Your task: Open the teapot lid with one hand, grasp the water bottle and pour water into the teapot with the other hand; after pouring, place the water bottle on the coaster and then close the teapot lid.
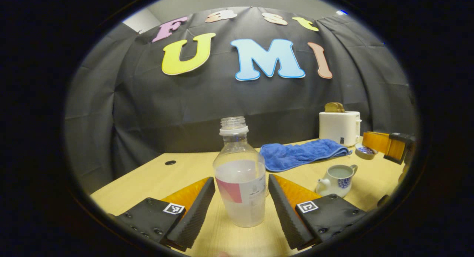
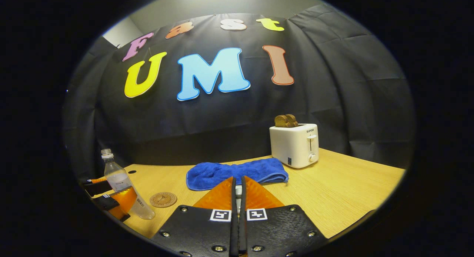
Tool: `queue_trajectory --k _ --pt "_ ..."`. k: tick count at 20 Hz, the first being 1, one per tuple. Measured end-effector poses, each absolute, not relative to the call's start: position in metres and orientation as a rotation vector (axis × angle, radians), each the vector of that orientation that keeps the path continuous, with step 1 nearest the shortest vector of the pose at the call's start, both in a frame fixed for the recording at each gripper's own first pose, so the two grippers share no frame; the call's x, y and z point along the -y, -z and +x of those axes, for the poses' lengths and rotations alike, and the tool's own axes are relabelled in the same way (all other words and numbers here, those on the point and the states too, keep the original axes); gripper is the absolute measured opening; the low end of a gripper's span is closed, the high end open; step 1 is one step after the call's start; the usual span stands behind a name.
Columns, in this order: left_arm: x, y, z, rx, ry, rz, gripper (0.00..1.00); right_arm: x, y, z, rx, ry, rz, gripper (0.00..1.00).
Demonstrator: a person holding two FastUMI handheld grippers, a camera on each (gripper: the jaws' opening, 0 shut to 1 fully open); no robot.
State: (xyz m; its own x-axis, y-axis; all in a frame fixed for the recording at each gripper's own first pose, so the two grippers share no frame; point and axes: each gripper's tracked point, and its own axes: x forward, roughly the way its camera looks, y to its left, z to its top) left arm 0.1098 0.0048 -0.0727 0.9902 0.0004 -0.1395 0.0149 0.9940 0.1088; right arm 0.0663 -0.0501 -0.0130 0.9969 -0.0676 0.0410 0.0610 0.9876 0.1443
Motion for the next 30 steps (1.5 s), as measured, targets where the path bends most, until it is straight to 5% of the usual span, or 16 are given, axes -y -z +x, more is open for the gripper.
queue_trajectory --k 5,30 --pt "-0.006 0.072 0.113 -0.139 -0.003 0.158 0.88 0.052 0.013 0.066 0.043 0.068 0.152 0.01" --pt "0.030 0.051 0.136 -0.121 0.120 1.037 0.87 0.103 0.024 0.031 0.033 0.047 0.241 0.01"
